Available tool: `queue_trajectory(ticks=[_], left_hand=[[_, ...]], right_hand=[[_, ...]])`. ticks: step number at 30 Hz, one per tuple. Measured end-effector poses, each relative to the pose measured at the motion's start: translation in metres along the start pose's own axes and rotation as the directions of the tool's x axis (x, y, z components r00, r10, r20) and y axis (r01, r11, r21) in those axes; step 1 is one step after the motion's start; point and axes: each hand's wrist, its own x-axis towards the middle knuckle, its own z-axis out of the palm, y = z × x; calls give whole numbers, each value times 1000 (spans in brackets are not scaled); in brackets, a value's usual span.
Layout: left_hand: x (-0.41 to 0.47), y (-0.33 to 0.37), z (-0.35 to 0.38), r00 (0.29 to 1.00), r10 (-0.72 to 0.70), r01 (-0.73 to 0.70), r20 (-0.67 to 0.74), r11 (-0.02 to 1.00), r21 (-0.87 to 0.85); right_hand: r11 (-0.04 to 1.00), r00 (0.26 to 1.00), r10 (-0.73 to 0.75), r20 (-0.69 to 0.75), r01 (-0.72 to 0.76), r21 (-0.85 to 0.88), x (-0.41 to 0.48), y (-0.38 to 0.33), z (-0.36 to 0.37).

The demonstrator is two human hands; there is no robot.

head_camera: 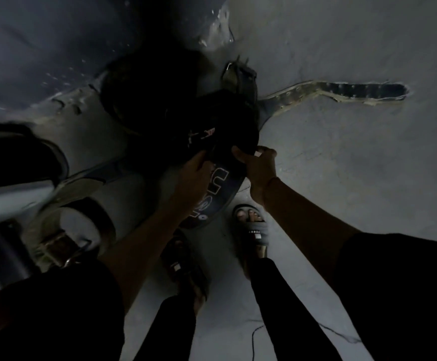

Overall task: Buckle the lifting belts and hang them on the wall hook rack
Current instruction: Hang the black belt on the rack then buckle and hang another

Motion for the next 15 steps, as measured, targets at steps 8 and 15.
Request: queue_trajectory(ticks=[8, 15], left_hand=[[-106, 69, -65, 991, -25, 11, -128, 994, -107], [-209, 133, -129, 988, 10, -33, -152, 988, -153]], right_hand=[[985, 984, -112, 138, 91, 149, -142, -53, 39], [960, 953, -251, 170, 222, 173, -298, -70, 64]])
